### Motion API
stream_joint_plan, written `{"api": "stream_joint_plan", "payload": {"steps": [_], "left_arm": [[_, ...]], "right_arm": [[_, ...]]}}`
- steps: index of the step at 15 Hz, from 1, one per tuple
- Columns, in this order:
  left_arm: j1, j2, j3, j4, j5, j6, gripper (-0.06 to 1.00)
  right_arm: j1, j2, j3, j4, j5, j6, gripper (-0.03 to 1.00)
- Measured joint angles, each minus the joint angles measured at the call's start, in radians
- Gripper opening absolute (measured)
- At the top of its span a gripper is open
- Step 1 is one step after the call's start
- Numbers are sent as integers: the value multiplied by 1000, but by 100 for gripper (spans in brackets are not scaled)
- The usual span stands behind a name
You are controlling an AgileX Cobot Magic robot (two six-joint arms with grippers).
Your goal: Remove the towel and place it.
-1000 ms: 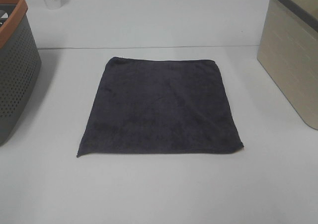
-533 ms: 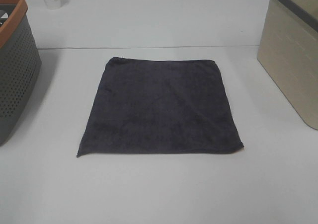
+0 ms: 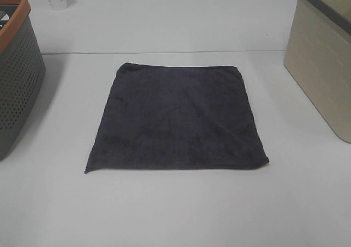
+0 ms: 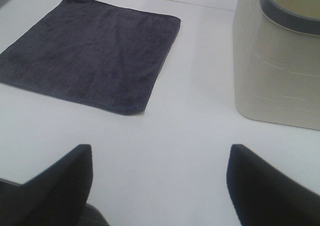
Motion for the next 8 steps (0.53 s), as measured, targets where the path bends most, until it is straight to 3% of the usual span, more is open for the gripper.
{"api": "stream_joint_plan", "payload": {"steps": [8], "left_arm": [[0, 0, 0, 0, 0, 0, 79]], "right_arm": [[0, 0, 0, 0, 0, 0, 74]]}}
